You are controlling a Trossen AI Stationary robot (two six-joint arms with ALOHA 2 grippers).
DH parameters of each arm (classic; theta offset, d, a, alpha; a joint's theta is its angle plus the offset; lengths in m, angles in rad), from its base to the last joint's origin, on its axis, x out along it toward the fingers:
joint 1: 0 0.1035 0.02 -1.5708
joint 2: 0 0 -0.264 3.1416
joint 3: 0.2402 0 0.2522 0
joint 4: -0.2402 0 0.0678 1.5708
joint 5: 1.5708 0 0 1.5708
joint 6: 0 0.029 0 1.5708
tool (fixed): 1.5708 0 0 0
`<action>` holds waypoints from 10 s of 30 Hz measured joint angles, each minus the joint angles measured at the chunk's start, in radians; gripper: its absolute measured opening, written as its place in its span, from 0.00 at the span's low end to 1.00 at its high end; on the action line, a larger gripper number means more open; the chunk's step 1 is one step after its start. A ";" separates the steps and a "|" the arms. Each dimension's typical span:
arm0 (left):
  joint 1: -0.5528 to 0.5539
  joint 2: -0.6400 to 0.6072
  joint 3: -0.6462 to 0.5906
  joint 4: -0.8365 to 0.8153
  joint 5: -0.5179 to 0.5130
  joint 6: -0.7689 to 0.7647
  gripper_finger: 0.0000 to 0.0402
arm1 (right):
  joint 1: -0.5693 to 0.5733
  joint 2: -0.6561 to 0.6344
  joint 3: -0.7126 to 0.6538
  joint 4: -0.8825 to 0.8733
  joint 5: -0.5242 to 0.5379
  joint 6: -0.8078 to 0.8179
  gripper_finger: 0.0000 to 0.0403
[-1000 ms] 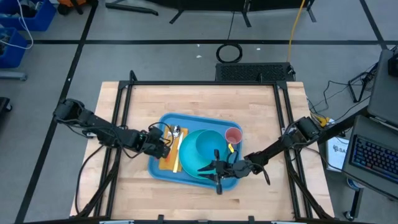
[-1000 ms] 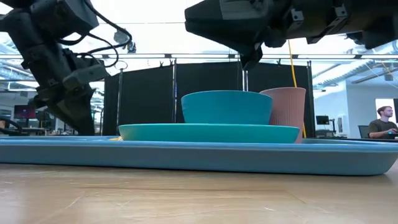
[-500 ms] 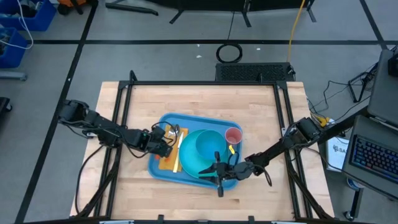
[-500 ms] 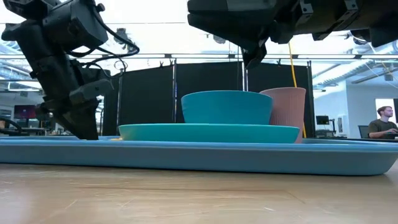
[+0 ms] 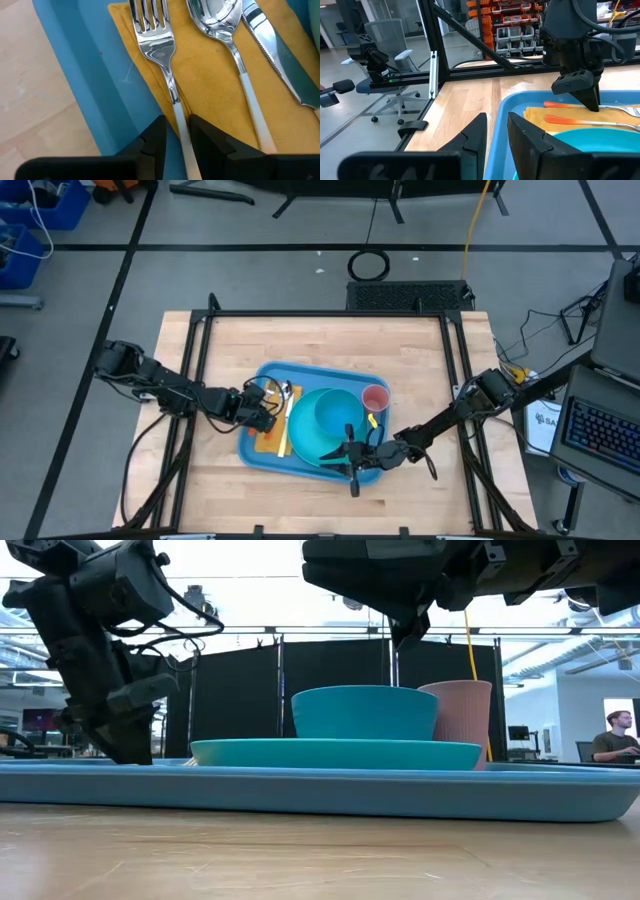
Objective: Set up tray
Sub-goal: Put the orange fork on the yellow napkin, then move the blue bowl to the bottom left of the green plate, then return to Home Position
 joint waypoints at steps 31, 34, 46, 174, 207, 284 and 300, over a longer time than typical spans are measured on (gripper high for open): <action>0.000 -0.002 0.003 -0.006 -0.014 -0.016 0.02 | 0.000 0.000 0.000 -0.016 0.001 0.020 0.17; 0.000 -0.002 0.003 -0.006 -0.016 -0.020 0.03 | 0.000 0.000 0.000 -0.016 0.001 0.020 0.17; 0.000 -0.005 0.002 -0.009 -0.015 -0.038 0.02 | 0.000 0.000 0.000 -0.032 0.000 0.022 0.17; -0.286 -0.773 -0.257 0.726 0.037 0.998 0.14 | -0.060 -0.348 0.283 -1.160 0.018 0.061 0.17; -0.286 -0.771 -0.257 0.695 0.041 0.981 0.14 | -0.196 -0.080 0.447 -1.377 -0.144 0.185 0.47; -0.286 -0.771 -0.257 0.666 0.040 0.976 0.14 | -0.196 0.039 0.446 -1.069 -0.322 0.189 0.13; -0.286 -0.771 -0.257 0.657 0.040 0.975 0.14 | -0.196 0.030 0.446 -1.031 -0.321 0.137 0.36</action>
